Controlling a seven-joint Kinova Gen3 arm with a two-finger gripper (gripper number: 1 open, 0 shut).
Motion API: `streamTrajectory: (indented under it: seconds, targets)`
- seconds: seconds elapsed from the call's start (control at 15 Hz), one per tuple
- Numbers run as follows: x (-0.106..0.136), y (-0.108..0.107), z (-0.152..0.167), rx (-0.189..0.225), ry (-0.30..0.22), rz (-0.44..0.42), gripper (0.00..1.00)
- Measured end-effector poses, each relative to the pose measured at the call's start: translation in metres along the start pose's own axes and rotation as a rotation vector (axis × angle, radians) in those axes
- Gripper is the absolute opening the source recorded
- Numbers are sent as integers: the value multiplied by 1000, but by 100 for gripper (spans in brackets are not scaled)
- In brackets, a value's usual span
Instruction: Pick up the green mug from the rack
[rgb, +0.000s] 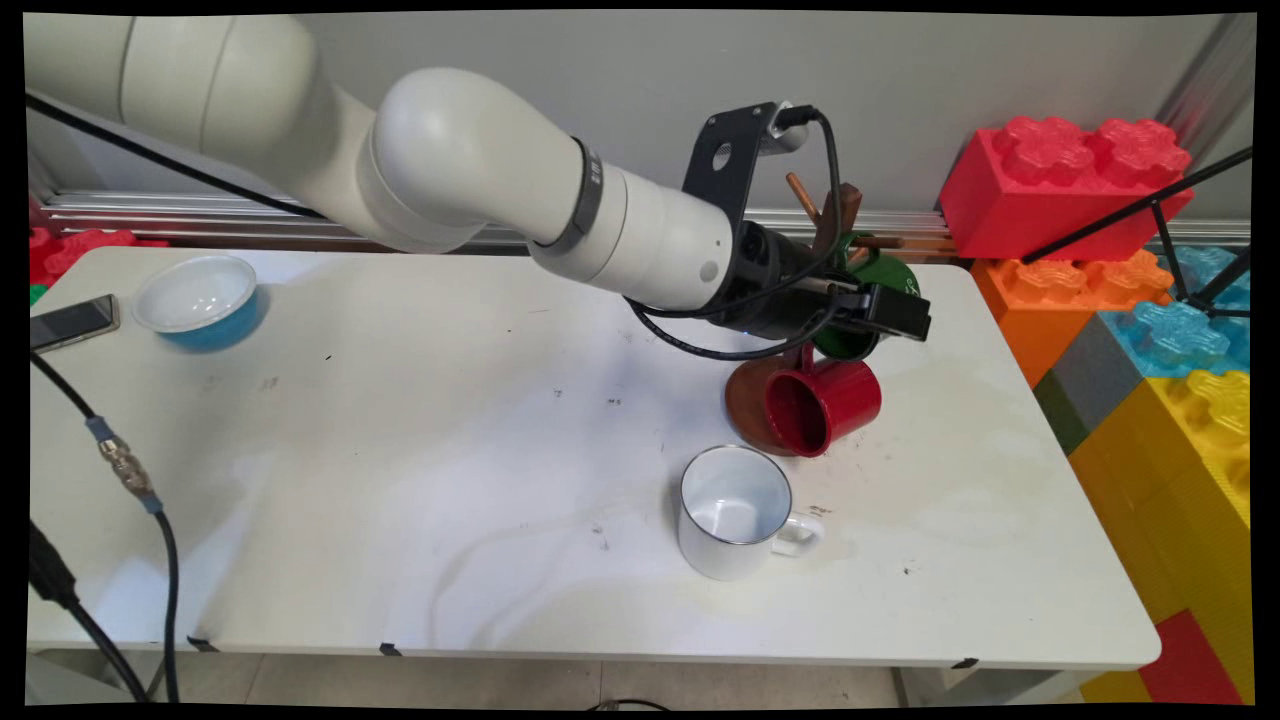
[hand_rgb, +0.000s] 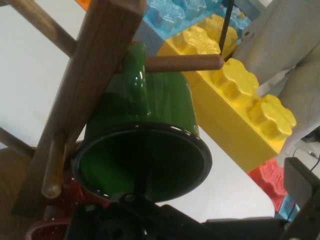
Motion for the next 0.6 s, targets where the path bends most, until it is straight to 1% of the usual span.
streamTrajectory:
  seconds: [0.6]
  targets:
    - [1, 0, 7, -31, 26, -79, 100]
